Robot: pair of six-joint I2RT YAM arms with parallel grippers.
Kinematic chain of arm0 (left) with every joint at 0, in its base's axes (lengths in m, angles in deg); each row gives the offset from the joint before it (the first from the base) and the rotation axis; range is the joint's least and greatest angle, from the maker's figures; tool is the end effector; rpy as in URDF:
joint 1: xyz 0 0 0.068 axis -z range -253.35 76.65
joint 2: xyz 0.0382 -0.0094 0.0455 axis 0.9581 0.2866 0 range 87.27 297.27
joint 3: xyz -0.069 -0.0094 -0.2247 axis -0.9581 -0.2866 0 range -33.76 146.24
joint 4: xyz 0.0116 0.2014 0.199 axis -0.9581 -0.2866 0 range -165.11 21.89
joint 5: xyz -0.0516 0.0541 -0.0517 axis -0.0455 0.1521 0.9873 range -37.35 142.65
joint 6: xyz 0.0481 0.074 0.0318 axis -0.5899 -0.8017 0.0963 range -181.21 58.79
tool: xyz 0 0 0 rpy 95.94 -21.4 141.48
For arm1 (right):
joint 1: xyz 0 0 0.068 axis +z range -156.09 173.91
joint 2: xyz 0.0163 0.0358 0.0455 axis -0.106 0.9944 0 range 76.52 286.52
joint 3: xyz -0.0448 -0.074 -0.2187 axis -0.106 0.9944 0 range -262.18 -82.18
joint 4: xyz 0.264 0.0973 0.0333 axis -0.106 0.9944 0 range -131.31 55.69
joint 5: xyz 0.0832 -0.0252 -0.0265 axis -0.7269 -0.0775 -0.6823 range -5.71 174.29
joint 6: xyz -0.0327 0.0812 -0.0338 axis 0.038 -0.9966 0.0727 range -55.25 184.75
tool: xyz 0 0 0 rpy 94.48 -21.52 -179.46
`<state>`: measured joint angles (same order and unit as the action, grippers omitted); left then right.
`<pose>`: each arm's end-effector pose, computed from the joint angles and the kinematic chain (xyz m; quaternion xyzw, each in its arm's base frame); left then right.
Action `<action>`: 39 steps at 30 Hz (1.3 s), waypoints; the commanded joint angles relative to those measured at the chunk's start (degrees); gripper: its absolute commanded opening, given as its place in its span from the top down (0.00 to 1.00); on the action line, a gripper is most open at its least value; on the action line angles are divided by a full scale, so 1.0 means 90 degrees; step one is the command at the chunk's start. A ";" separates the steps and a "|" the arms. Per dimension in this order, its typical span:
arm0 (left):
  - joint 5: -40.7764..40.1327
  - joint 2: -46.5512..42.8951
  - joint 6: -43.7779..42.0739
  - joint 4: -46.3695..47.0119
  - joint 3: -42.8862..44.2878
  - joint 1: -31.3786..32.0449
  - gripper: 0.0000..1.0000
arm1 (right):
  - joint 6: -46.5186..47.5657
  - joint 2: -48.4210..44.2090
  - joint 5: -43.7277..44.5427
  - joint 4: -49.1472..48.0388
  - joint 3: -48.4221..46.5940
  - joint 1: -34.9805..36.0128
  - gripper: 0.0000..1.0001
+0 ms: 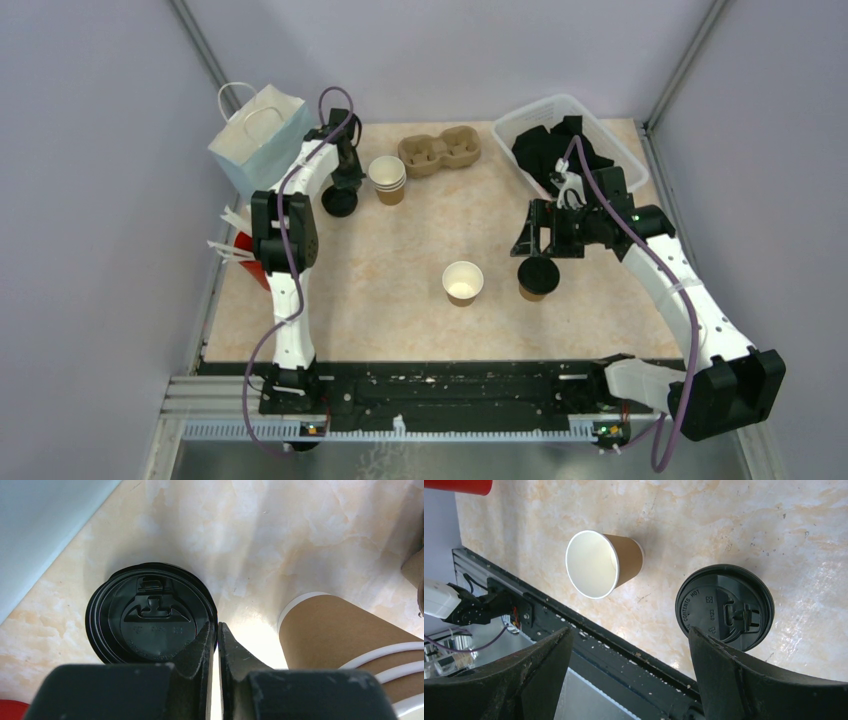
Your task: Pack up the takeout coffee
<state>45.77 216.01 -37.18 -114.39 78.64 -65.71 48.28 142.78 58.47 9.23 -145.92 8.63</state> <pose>0.5046 -0.0574 0.1306 -0.1523 0.9579 -0.0084 0.2431 0.2713 0.1093 0.2475 -0.0566 0.9255 0.2871 0.2404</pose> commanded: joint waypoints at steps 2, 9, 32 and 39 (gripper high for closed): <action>0.0012 -0.0194 -0.0072 0.0147 0.0239 -0.0028 0.88 | 0.0091 -0.0067 -0.0097 -0.0197 0.0026 -0.0056 0.14; 0.0012 -0.0184 -0.0140 0.0143 0.0247 -0.0028 0.87 | 0.0089 -0.0068 -0.0104 -0.0211 0.0036 -0.0056 0.14; 0.0021 -0.0083 -0.0180 0.0132 0.0272 -0.0028 0.84 | 0.0090 -0.0038 -0.0129 -0.0216 0.0026 -0.0054 0.14; 0.0029 -0.0029 -0.0180 0.0116 0.0277 -0.0028 0.82 | 0.0101 -0.0028 -0.0119 -0.0213 0.0016 -0.0054 0.14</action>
<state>45.77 216.04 -38.47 -114.44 79.06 -65.71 48.28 142.78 58.03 9.03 -145.92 8.63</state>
